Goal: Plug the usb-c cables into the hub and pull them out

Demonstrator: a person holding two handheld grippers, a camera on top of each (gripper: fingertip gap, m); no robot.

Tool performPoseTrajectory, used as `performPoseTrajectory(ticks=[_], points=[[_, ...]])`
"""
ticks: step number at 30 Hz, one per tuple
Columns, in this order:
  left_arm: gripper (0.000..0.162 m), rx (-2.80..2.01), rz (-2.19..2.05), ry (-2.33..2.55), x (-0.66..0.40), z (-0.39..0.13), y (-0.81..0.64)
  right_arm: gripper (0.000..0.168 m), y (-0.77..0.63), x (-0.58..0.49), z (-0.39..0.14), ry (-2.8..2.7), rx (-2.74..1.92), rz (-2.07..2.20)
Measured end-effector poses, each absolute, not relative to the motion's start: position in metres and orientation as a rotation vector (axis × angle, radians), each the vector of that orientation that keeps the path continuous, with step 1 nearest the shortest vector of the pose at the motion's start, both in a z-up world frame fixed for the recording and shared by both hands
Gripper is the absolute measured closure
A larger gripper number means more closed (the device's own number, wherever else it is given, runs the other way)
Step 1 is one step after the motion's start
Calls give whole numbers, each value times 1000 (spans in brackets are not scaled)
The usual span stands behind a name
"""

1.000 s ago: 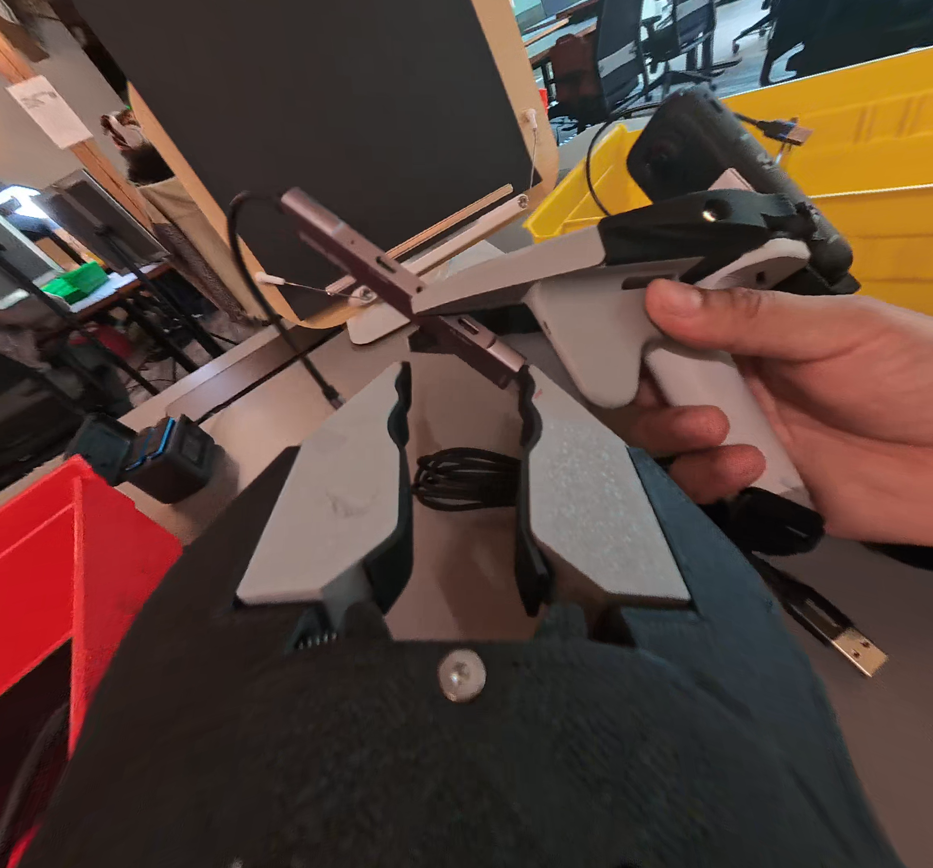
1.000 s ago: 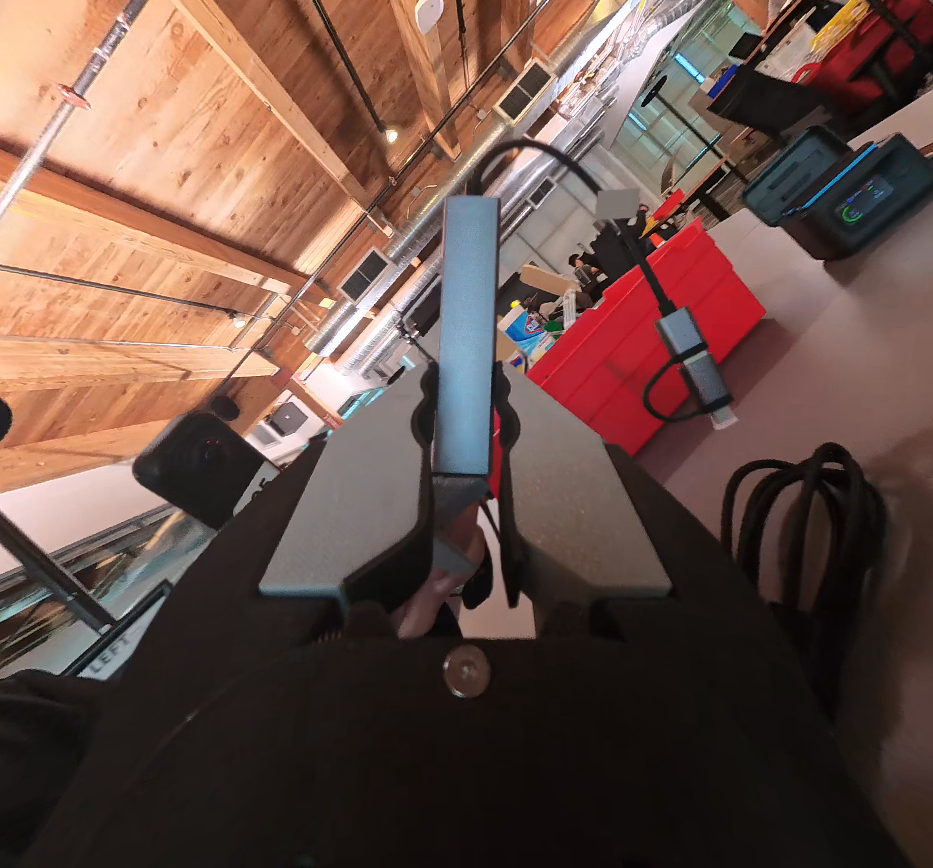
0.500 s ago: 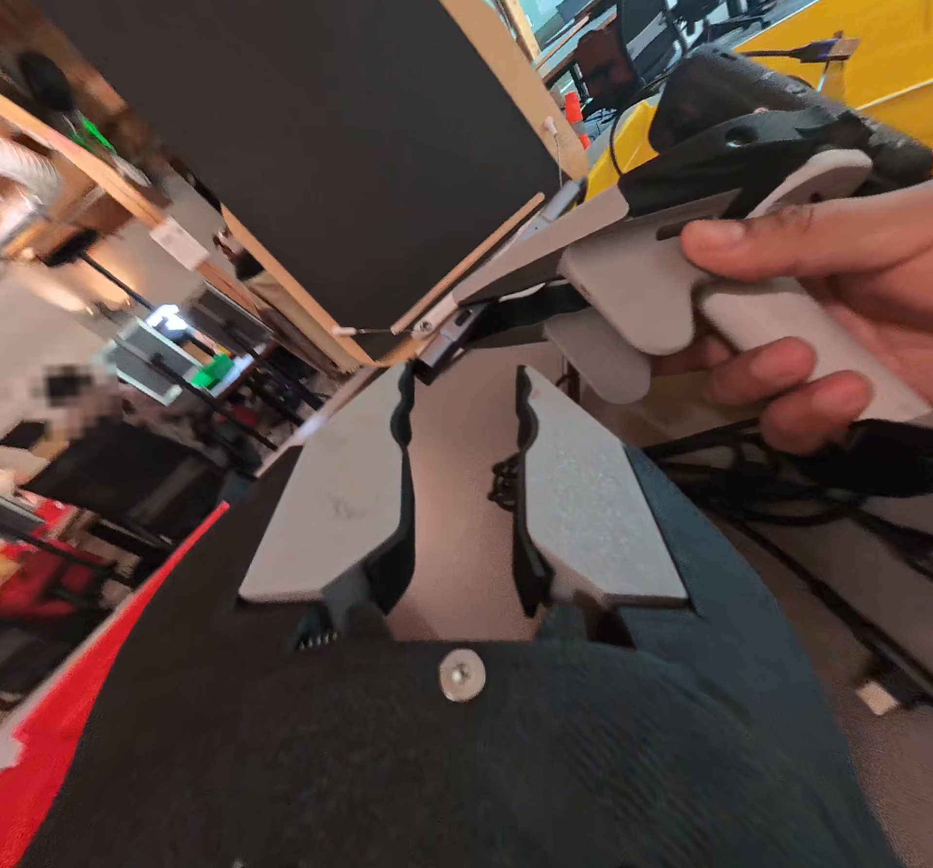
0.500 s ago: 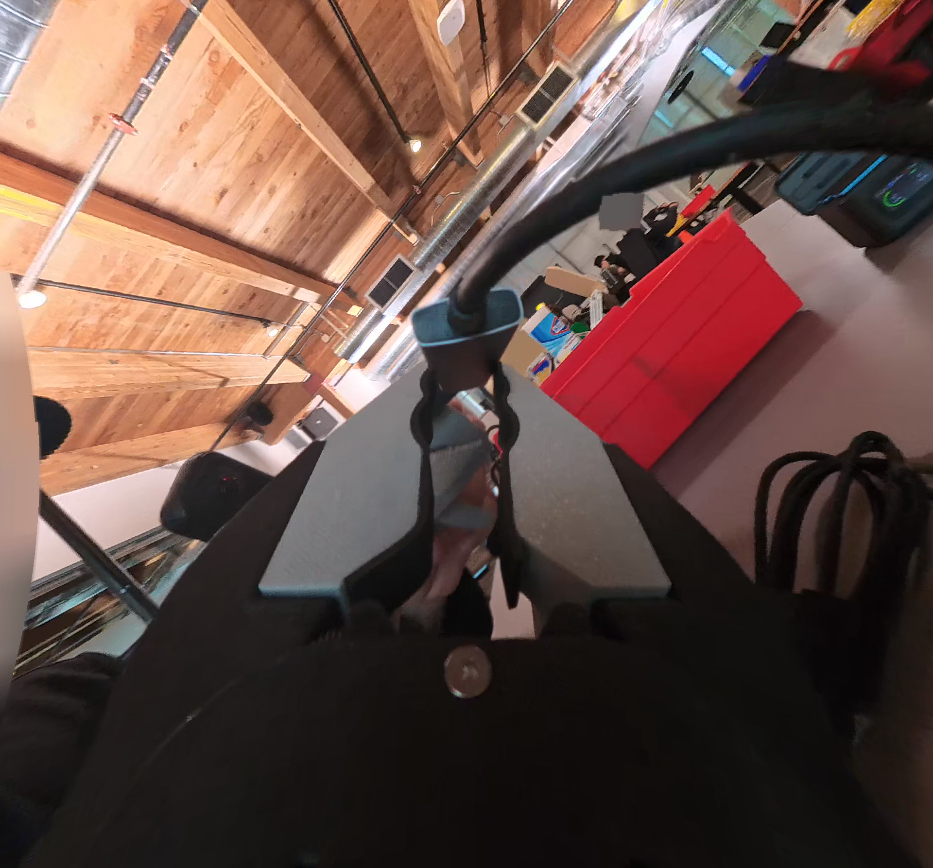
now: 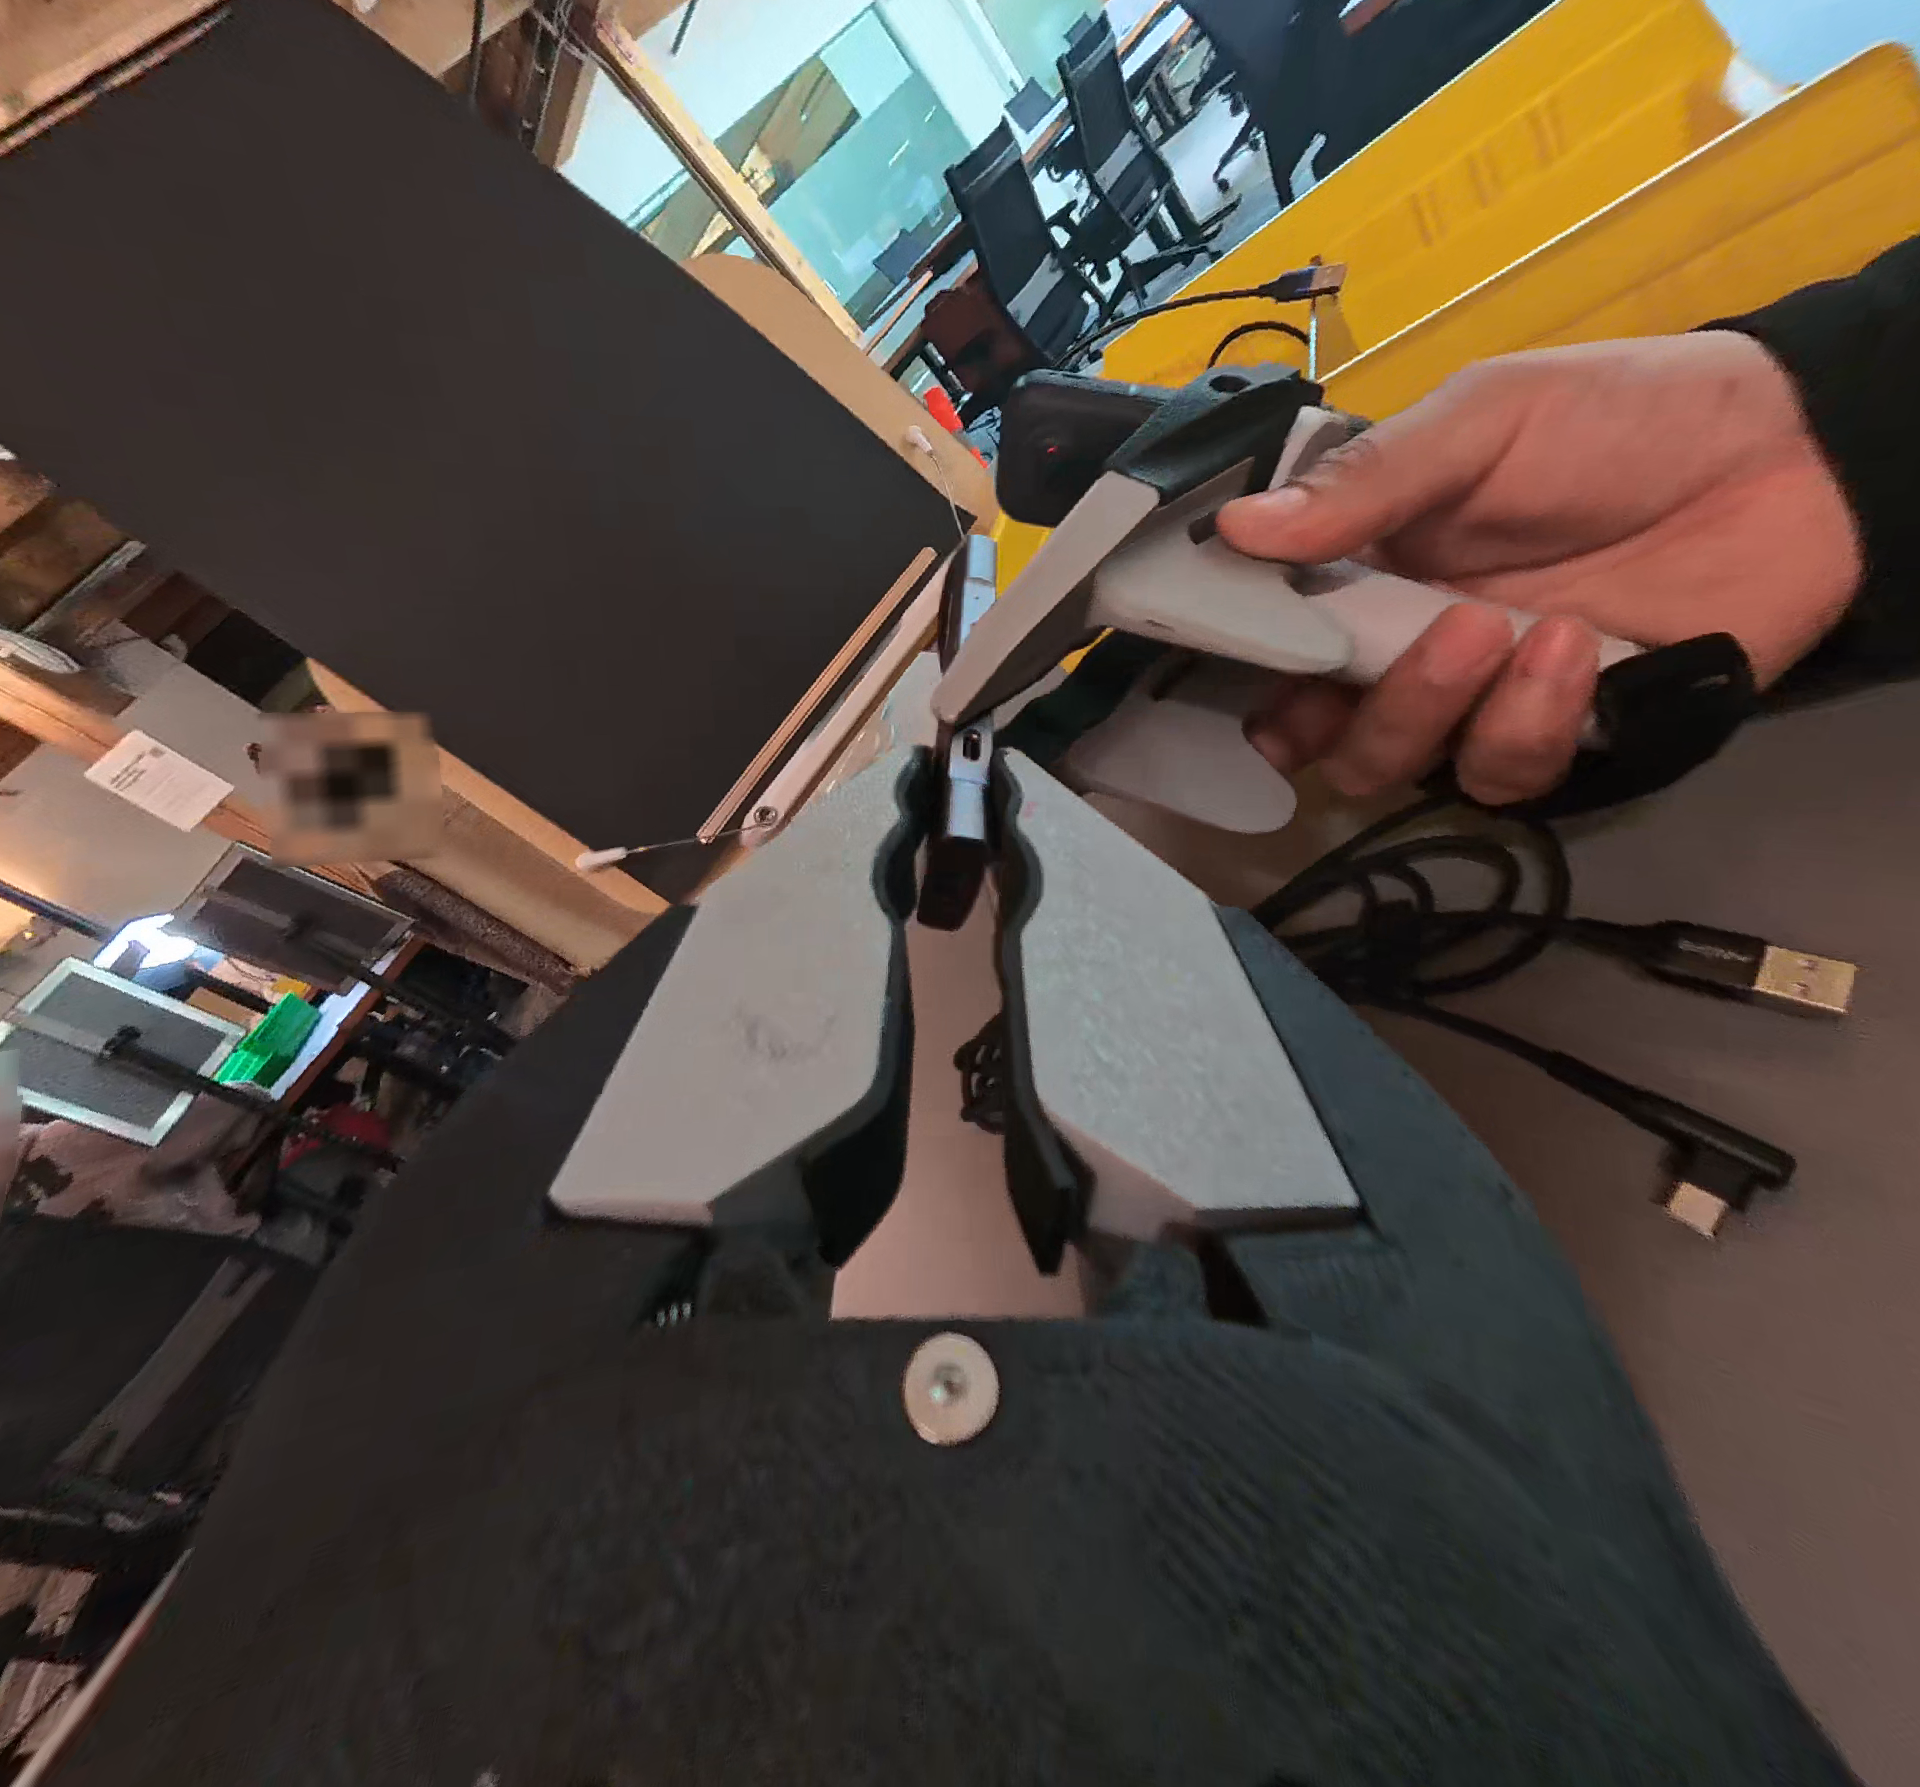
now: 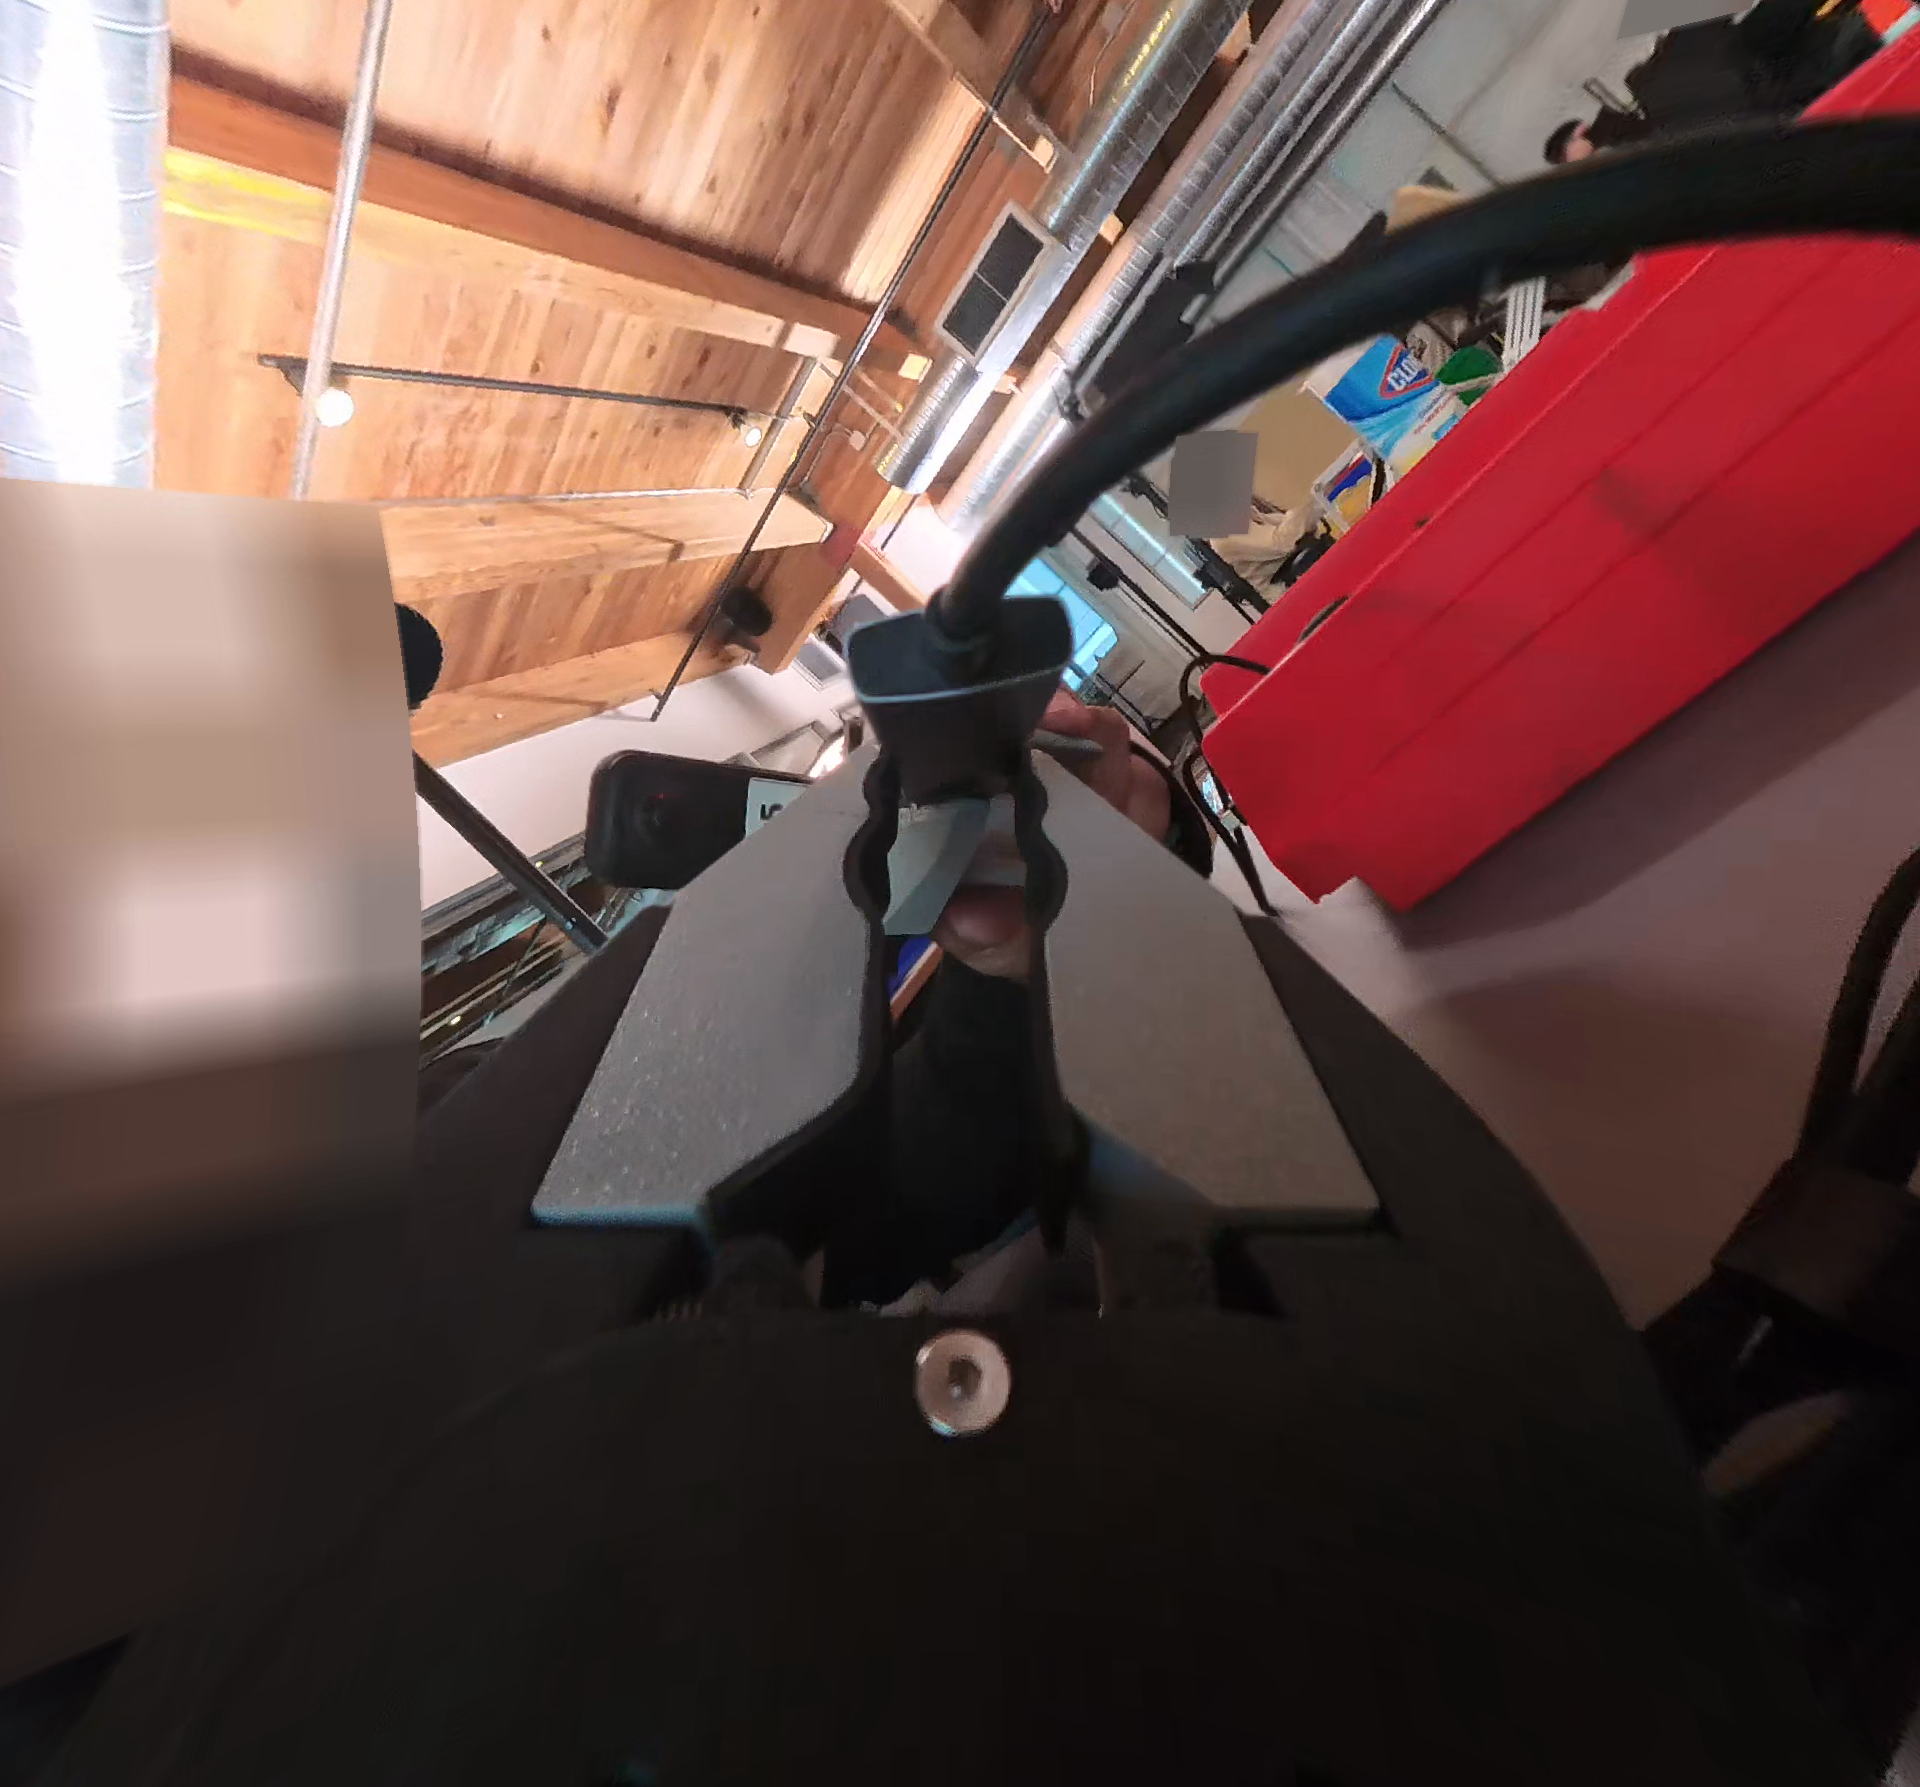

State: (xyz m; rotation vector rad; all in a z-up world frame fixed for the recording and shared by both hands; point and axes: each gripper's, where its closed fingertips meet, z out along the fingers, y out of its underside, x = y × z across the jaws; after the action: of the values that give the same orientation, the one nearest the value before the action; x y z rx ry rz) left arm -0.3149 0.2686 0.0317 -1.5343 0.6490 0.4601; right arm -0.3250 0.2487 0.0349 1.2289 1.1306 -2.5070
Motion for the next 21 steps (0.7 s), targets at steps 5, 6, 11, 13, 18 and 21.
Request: performPoseTrajectory(ticks=[5, 6, 11, 13, 18, 21], points=[[155, -1563, 306, 513, -322, 28, 263, 151, 242, -327, 27, 1208, 1262, -2403], [154, -1585, 285, 450, -330, 28, 262, 158, 240, -324, 22, 1265, 1273, -2371], [155, -1693, 321, 293, -372, 27, 252, 131, 225, -312, -14, 1816, 1447, -2140], [155, -1776, 426, 328, -380, 19, 249, 127, 214, -293, -36, 2214, 1426, -1918], [155, -1859, 556, 476, -372, 11, 249, 124, 221, -254, -63, 2842, 1328, -1424], [155, -1786, 592, 449, -377, 37, 253, 121, 237, -252, -71, 2993, 1395, -1177]])
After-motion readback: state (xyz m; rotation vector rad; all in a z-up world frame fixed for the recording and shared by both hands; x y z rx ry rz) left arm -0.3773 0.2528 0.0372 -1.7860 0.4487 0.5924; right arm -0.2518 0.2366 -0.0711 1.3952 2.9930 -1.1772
